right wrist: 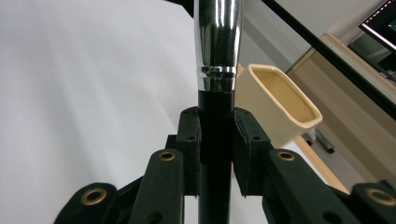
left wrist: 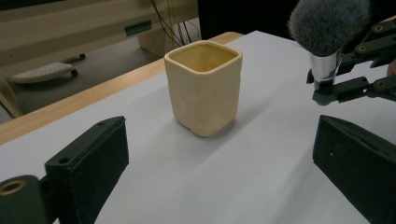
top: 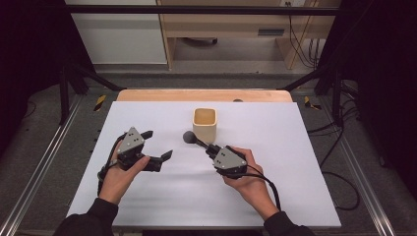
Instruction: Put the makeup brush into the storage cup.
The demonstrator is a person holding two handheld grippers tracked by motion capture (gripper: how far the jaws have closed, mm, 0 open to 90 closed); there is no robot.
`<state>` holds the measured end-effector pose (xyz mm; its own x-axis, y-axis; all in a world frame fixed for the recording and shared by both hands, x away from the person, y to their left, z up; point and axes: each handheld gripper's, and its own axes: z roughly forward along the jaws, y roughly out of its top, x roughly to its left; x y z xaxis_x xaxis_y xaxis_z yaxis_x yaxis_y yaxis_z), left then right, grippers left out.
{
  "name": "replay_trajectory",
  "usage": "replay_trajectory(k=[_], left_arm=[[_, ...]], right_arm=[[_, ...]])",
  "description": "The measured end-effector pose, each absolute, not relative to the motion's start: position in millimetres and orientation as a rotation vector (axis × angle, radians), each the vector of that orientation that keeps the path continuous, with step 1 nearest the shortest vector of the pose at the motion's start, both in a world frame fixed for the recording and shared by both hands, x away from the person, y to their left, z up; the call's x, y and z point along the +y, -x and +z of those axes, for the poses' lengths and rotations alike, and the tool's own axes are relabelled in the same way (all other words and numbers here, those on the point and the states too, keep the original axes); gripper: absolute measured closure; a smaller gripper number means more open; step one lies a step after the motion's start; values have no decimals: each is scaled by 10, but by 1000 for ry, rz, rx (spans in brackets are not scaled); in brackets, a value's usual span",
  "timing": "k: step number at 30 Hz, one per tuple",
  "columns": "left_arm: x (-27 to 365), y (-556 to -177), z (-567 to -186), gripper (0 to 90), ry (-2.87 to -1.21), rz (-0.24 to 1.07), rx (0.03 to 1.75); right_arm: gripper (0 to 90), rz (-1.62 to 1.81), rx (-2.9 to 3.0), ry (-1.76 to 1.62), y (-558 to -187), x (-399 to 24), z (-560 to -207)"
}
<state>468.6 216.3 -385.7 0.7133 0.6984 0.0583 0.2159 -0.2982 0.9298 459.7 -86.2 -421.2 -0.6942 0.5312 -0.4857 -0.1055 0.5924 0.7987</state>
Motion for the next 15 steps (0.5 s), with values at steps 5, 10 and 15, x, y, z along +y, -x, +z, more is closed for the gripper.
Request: replay_trajectory(k=[5,10,15], left_arm=[[2131,-4673,-3876,31,-1832,548,718],[2100,-4647,-3865,23,-1815,530,709],[2072,-4639,-3850,22,-1797,516,706]], right_arm=[[746,1179,2087,-391,-4632,-838,-4219],[746,1270,2074,-456,-4655,-837,-4208],[746,1326,2065,-495,-4669,-837,-4190]])
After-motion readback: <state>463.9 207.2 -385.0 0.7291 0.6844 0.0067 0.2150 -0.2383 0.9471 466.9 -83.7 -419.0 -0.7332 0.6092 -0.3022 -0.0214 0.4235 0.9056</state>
